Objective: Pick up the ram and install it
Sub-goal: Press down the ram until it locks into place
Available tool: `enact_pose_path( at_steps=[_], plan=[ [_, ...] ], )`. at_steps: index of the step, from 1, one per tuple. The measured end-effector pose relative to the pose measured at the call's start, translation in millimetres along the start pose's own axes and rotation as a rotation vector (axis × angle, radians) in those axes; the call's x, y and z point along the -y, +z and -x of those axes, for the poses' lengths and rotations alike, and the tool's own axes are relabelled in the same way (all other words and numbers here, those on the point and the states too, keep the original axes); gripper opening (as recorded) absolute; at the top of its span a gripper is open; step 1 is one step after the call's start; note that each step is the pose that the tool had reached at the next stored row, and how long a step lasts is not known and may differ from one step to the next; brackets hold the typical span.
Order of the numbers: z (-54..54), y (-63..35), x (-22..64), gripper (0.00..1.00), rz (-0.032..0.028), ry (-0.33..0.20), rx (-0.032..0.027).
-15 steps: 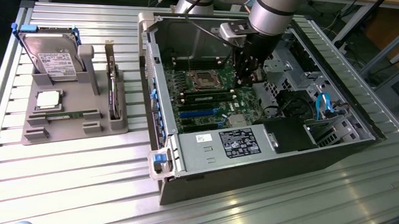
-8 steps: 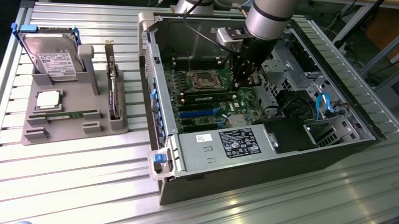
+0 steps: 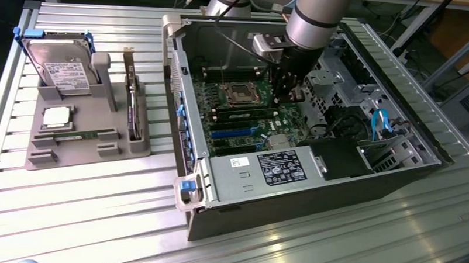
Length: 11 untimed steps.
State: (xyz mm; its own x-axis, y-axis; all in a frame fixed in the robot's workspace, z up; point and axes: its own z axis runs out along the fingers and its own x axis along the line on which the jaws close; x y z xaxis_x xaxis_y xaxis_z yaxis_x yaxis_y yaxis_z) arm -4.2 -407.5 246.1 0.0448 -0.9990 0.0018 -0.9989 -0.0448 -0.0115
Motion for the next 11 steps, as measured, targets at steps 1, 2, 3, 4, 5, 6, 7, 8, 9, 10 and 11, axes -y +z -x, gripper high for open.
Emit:
enact_pose_path(
  at_steps=[1, 2, 3, 4, 5, 6, 7, 8, 9, 10, 11],
  plan=[
    [0.0, 0.2, 0.0, 0.11, 0.0000, 0.000, 0.0000],
    [0.0, 3.4, 0.0, 0.11, -0.0001, 0.000, 0.0001],
    [0.0, 4.7, 0.0, 0.11, -0.0001, 0.000, 0.0001],
    [0.0, 5.8, -0.1, 0.11, -0.0001, 0.000, 0.0001],
    [0.0, 6.9, -0.1, 0.11, -0.0001, 0.000, 0.0001],
    [0.0, 7.9, -0.1, 0.11, -0.0001, 0.000, 0.0001],
    [0.0, 9.1, -0.1, 0.11, -0.0001, 0.000, 0.0001],
    [0.0, 10.1, -0.1, 0.11, -0.0001, 0.000, 0.0001],
    [0.0, 11.0, -0.1, 0.11, -0.0001, 0.000, 0.0001],
    [0.0, 11.8, -0.1, 0.11, 0.0000, 0.000, 0.0000],
    [0.0, 12.7, -0.1, 0.11, 0.0000, 0.000, -0.0002]
  ],
)
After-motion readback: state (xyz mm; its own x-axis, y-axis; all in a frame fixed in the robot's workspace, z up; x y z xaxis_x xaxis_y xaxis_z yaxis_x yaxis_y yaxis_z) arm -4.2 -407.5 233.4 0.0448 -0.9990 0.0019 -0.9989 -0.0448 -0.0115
